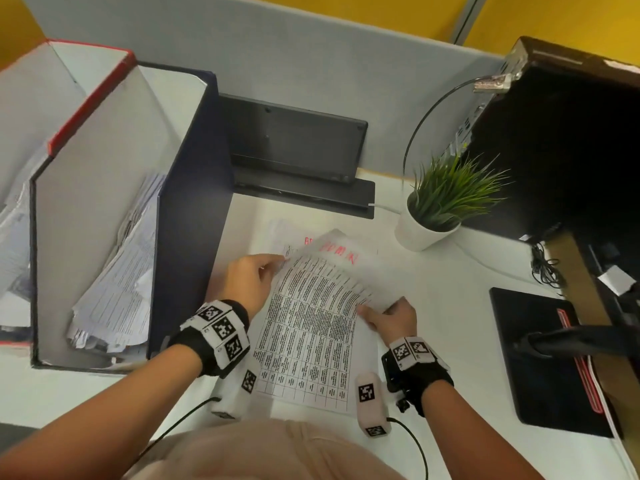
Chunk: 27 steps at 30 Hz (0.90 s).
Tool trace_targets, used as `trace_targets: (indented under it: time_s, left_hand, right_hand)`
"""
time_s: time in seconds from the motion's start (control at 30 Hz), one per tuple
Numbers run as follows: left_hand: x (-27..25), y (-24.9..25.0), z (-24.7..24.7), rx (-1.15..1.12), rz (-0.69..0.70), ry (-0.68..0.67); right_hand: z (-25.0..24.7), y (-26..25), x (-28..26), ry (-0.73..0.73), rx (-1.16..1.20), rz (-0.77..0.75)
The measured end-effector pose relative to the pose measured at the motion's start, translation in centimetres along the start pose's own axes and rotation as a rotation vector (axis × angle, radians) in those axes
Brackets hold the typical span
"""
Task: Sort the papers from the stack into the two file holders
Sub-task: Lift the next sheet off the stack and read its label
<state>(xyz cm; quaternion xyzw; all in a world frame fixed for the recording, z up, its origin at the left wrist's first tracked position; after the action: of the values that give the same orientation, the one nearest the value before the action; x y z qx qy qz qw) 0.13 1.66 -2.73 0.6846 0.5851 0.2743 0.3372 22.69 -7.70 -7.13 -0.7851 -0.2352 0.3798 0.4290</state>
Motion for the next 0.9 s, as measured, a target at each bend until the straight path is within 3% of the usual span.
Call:
trace_targets:
  time_s: [0.17, 0.33, 0.47, 0.6, 0.7, 0.8, 0.9]
  left_hand:
    - [0.2, -0.3, 0.1, -0.331, -0.210, -0.160]
    - [0.7, -0.4, 0.1, -0.378, -0.241, -0.254]
    - [1.6, -0.7, 0.1, -0.465, -0.388, -0.230]
    - [3.1, -2.0, -0.1, -0.342, -0.519, -0.081]
    - [3.6, -2.6, -0.2, -0.061, -0.520, -0.145]
    - [3.5, -2.4, 0.0, 0.014, -0.524, -0.183]
    - [3.6, -1.7, 0.2, 0.132, -0.447, -0.198]
  right_hand:
    - [0.1, 0.0, 0.3, -0.034, 0.148, -0.016]
    - [-0.2, 0.2, 0.7, -0.118, 0.128, -0.053]
    - [-0.4, 1.0, 0.8, -0.071, 0.016, -0.057]
    - [-0.5, 1.6, 0.6, -0.065, 0.104, -0.140]
    - [-0.7, 1.5, 1.2, -0.086, 0.078, -0.089]
    - [-0.8, 1.6, 1.9, -0.130, 0.076, 0.067]
    - [-0.4, 1.8, 1.4, -0.108, 0.203, 0.081]
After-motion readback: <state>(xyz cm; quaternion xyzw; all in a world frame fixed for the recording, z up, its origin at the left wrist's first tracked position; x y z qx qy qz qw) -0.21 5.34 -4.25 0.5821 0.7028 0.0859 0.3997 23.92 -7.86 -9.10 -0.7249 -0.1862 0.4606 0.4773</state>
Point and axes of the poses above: each hand's wrist, its own x-axis towards the middle knuckle, its own z-axis out of the palm, y = z × x, the point moved 1 cm from there along x, towards the middle knuckle
